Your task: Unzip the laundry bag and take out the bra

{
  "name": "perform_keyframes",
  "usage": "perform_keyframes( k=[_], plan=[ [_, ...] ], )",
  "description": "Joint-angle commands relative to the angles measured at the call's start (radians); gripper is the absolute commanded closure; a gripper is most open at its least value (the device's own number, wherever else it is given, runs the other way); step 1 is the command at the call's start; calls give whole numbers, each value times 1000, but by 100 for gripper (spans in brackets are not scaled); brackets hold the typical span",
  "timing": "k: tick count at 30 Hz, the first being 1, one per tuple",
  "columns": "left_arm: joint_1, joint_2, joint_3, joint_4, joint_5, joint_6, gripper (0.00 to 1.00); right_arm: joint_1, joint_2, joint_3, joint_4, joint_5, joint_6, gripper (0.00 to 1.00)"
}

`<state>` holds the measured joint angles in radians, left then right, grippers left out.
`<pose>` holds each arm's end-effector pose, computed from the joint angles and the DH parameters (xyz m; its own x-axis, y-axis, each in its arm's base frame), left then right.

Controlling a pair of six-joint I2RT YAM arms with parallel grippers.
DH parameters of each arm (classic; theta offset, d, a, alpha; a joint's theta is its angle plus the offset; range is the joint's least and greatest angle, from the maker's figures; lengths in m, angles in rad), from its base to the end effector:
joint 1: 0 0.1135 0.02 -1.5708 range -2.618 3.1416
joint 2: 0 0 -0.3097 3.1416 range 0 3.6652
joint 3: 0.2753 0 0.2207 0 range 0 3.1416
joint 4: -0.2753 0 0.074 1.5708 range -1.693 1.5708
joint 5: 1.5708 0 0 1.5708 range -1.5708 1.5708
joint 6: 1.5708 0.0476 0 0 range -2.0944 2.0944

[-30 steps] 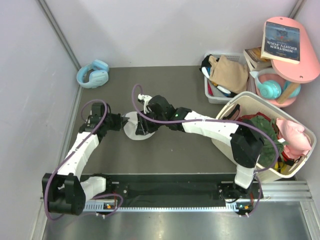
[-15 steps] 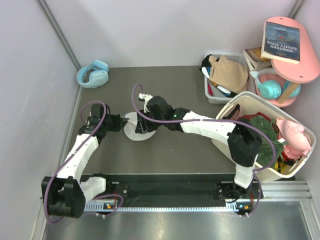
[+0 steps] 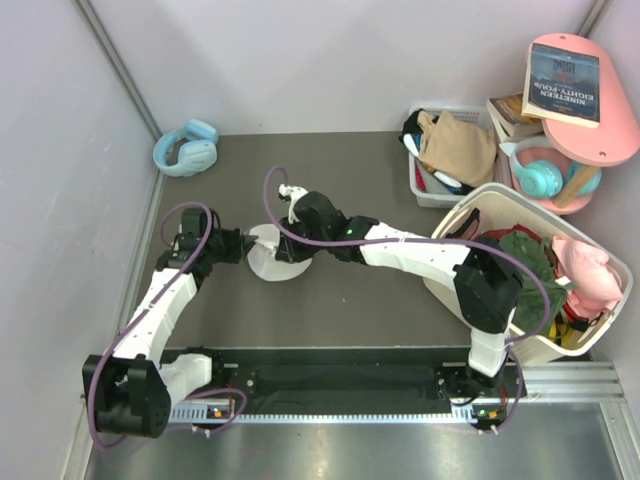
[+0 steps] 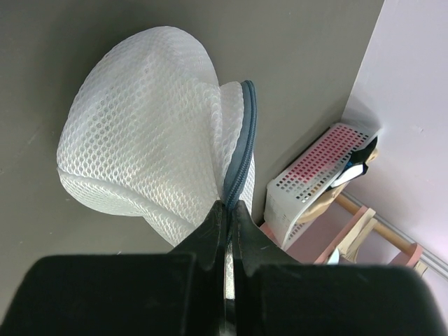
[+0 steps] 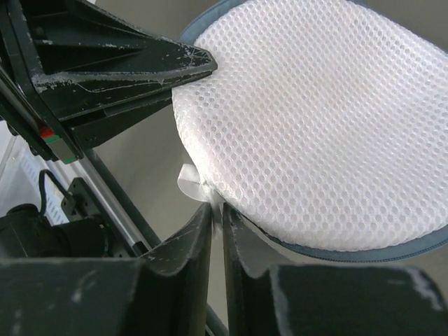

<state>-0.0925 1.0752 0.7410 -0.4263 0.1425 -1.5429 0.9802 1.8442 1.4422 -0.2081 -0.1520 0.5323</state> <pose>0.1794 -0.0234 0.2895 -0.2130 -0.9740 0.0776 -0.6807 0.0909 -0.7269 0.2289 0.3543 0.3145 -0.7267 -0.1830 -0.6622 -0.6050 0.6270 0.4907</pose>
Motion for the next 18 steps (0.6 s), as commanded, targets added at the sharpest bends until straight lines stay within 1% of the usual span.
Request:
perform_keyframes(
  k=[1,2,3,7,14,18],
  plan=[
    [-4,-23,-8,14,17,-22,100,18,9,63,35,31,-18,95],
    [-4,-24,-8,14,17,-17,100,18,4,61,30,37,-23,99],
    [-4,-23,-8,17,11,-14,100,17,4,60,21,46,-29,100],
    [-3,-21,-6,24,-3,4,100,11,-19,29,15,62,-34,100],
    [0,-17,3,44,-34,35,100,-41,-118,-109,32,80,-3,100],
    [0,-1,11,52,-32,52,100,-66,-143,-141,38,80,3,100]
  ],
)
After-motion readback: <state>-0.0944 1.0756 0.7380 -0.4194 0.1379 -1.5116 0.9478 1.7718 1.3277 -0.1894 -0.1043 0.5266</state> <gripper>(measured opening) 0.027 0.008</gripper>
